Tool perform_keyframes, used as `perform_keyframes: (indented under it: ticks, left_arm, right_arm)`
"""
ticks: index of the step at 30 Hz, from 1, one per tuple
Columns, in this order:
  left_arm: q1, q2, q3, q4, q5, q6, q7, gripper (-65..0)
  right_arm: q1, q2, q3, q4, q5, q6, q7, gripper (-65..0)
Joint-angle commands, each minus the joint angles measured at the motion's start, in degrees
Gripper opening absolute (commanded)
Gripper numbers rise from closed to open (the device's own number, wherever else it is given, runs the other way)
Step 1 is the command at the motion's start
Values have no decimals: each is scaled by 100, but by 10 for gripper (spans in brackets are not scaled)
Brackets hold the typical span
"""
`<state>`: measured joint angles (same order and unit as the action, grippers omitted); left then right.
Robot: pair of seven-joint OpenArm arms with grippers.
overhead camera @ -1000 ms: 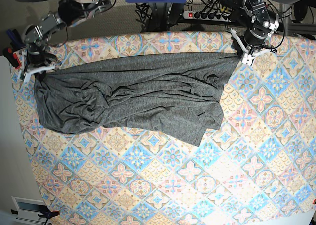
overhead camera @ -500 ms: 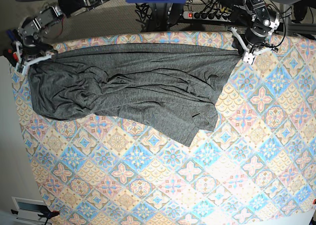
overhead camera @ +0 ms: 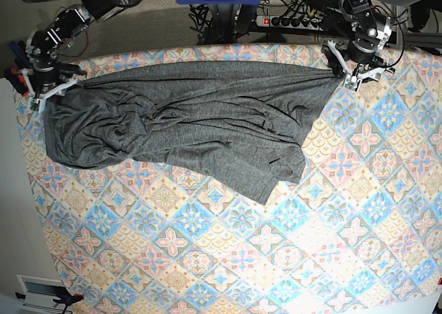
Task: Layout the t-shirt on the table in an organized manner, then fold the t-shirt properly
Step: 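Pull the shirt edge with both grippers apart to stretch it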
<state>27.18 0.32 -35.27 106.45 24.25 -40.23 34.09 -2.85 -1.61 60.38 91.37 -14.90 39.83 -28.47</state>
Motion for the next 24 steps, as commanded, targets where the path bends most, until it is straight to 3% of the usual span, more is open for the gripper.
perform_keyframes:
  ticks: [1, 7, 24]
  left_arm:
    - [117, -27, -47, 102, 296, 23, 306, -315]
    - [311, -27, -3, 603, 287, 23, 271, -315]
    - [47, -36, -47, 612, 357, 23, 297, -311]
  right_arm:
    - [43, 77, 6, 195, 79, -23, 126, -411]
    - [35, 77, 6, 423, 79, -23, 100, -411]
    - [35, 77, -12, 432, 70, -23, 100, -411]
